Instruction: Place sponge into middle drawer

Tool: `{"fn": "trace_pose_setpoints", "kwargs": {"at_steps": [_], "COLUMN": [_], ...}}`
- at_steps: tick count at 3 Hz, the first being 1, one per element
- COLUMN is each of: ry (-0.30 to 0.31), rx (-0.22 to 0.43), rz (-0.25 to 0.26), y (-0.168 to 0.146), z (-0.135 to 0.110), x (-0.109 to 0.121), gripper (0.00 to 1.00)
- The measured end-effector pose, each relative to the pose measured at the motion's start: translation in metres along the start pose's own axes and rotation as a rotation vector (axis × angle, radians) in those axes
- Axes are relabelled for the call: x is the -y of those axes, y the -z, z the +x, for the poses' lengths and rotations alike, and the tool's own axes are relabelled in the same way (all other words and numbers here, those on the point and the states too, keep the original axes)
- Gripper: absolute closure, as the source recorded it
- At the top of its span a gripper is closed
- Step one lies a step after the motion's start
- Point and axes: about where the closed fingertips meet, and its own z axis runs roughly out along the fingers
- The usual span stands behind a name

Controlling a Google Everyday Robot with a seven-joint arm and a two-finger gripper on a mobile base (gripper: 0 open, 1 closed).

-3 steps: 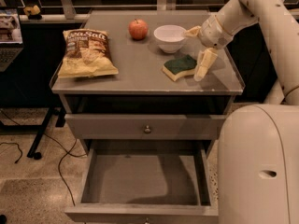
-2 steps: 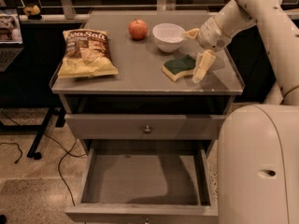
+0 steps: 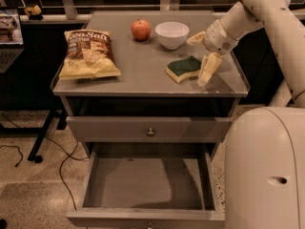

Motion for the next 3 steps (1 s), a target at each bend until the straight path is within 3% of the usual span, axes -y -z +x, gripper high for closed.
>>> {"fn": "trace_pose_setpoints", "kwargs": {"at_steps": [1,2,3], "ry": [0.005,0.018,0.018], "rx": [0.048,0.077,0.077], "rz": [-0.026,-0.064,-0.064], "y": [-0.018,-0.031,-0.031], "z": [-0.003,-0.008,-0.008], "x": [0.001,0.001,0.001], "gripper": [0.0,0.18,0.42]}}
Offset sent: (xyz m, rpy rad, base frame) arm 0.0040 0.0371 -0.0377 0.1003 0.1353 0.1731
